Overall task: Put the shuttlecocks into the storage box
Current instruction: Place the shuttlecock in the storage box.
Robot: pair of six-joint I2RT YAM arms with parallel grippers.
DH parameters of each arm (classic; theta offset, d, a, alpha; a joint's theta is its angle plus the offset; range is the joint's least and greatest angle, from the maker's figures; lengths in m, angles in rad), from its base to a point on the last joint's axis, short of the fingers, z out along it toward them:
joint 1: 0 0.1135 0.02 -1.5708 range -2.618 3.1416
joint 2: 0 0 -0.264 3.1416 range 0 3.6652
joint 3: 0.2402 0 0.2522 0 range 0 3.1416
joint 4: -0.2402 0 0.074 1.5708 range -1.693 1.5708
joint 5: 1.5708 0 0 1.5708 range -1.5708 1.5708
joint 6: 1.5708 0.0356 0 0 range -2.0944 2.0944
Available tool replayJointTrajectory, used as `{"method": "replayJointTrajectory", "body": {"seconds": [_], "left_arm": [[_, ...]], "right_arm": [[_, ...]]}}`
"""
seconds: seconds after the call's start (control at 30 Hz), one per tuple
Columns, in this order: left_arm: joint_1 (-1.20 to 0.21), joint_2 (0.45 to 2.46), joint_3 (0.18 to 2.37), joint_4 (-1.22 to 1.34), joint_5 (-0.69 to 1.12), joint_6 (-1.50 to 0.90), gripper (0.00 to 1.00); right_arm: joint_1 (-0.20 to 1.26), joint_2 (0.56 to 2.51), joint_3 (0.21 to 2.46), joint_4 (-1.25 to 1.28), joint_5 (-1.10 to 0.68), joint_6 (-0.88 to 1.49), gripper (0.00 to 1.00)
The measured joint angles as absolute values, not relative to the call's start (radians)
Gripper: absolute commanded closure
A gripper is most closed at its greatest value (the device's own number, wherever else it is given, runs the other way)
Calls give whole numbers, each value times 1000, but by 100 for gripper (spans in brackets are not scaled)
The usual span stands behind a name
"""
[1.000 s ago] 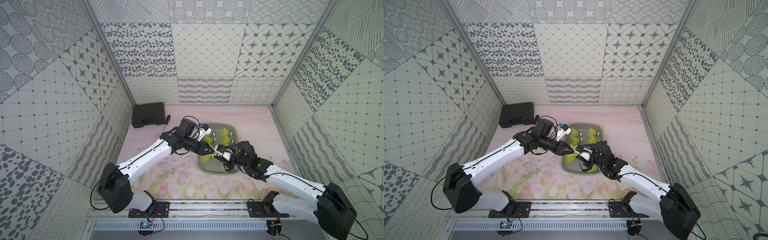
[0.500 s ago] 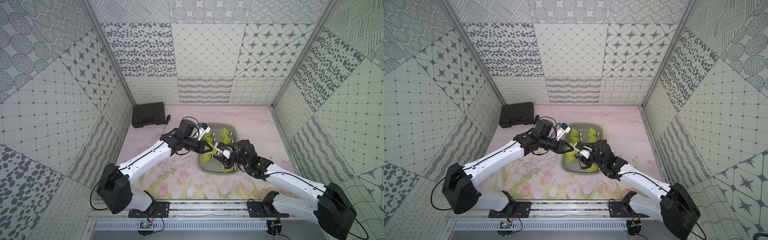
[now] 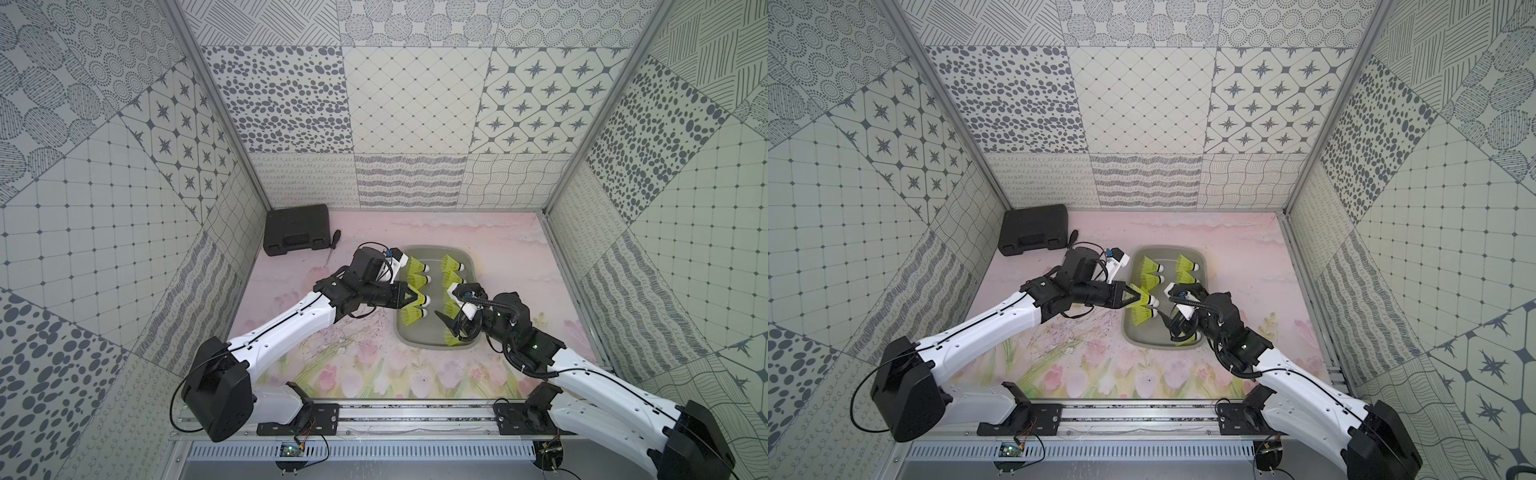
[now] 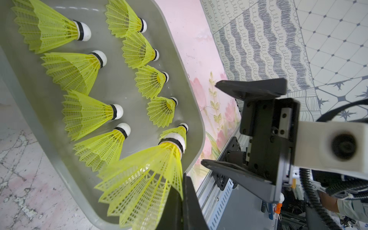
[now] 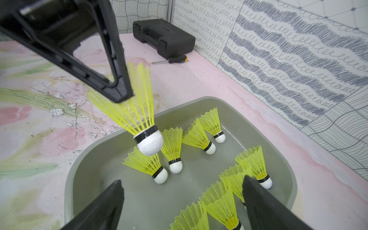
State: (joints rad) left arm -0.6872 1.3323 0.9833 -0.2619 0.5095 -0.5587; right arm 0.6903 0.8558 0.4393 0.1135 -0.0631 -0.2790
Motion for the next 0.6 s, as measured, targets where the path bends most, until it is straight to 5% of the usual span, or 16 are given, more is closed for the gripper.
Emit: {"method": "replayJointTrajectory", "body": {"seconds": [0.6], "left_arm": [[-816, 1363, 807, -108, 445, -836, 100]], "right_arm": [[667, 825, 439, 128, 80, -204, 1]]}}
